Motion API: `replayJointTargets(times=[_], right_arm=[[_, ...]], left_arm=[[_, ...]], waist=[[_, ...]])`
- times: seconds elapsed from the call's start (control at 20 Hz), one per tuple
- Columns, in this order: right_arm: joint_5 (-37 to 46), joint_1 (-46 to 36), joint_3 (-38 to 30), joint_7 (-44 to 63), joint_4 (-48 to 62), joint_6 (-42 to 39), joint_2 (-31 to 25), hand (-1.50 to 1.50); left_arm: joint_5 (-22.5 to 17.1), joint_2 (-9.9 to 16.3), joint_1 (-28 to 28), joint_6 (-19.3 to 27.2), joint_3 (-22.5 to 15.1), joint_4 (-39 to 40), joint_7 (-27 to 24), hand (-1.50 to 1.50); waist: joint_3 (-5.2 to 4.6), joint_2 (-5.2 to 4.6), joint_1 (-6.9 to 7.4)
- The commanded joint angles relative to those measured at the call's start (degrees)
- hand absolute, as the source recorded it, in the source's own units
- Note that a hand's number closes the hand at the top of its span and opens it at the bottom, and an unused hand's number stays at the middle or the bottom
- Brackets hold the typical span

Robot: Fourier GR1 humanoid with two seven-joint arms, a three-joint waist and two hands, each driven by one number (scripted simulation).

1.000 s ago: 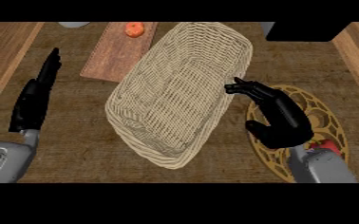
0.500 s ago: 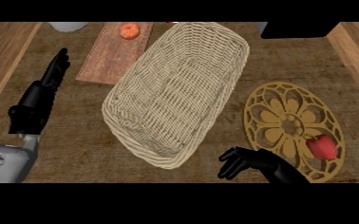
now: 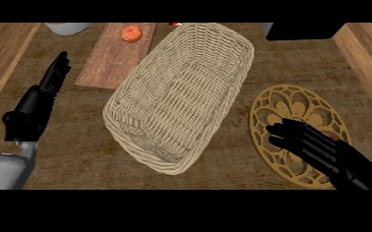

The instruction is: Pick the bell pepper from the placemat and place it in the basket

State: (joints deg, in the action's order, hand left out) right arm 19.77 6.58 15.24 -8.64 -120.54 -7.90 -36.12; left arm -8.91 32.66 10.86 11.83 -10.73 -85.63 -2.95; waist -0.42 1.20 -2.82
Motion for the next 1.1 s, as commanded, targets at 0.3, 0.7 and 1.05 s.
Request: replayJointTargets(times=[0.3, 0.7, 1.05], right_arm=[[7.0, -4.62, -5.63, 16.91, -11.38, -24.36, -25.76, -1.5], [-2.2, -11.3, -7.03, 28.25, -12.23, -40.15, -27.28, -1.5], [5.53, -14.79, -4.92, 22.35, -3.2, -43.95, -21.96, -1.5]], left_arm=[[0.34, -1.02, -0.21, -0.76, -0.16, -0.52, -1.59, 0.0], [-0.91, 0.44, 0.31, -5.26, 2.96, -1.37, -0.21, 0.0], [2.0, -2.92, 1.16, -7.13, 3.98, 0.02, -0.56, 0.0]], waist=[[0.08, -0.98, 2.15], [0.31, -1.28, 3.53], [0.41, -1.3, 3.28]])
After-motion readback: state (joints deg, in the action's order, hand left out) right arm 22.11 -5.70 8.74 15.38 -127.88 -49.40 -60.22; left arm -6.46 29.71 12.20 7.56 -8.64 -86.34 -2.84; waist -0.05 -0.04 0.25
